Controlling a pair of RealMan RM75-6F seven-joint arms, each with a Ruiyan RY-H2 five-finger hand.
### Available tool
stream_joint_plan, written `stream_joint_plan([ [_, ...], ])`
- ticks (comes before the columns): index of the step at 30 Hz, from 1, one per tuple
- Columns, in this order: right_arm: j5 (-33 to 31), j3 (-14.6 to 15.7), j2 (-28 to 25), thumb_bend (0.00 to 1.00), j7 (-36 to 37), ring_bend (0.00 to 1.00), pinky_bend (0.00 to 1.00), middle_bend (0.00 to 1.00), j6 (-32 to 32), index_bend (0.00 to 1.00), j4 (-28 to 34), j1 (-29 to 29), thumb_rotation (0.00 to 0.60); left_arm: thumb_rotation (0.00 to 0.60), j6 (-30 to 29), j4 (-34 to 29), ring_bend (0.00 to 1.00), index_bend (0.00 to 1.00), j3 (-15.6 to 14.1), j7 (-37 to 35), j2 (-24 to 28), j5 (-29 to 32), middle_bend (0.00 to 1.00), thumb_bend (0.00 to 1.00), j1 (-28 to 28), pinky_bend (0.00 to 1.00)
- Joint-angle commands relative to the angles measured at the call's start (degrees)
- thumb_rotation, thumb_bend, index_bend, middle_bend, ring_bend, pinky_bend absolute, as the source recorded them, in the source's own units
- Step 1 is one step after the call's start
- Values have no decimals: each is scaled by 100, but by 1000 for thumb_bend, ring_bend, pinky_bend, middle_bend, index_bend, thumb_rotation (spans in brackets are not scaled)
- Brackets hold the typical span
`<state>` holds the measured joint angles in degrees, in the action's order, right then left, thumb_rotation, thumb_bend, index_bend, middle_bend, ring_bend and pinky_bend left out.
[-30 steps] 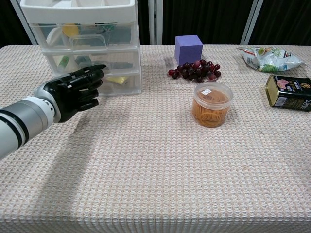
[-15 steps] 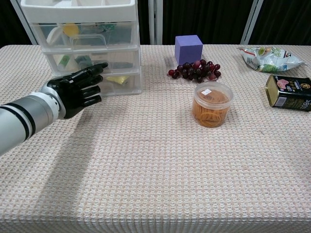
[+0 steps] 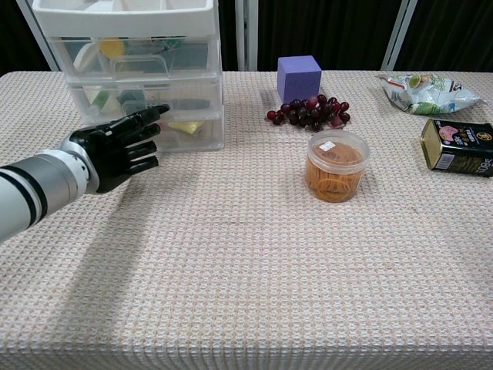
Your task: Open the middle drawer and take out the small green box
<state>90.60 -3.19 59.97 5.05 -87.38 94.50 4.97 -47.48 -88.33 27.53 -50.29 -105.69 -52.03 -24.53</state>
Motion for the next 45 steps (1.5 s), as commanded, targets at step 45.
stream_joint_plan([
  [45, 32, 41, 106, 207, 505, 0, 0, 20, -177, 0, -448, -125, 600, 600, -1879, -464, 960, 213, -1152, 5699, 1242, -1707, 824, 378, -79, 1000],
])
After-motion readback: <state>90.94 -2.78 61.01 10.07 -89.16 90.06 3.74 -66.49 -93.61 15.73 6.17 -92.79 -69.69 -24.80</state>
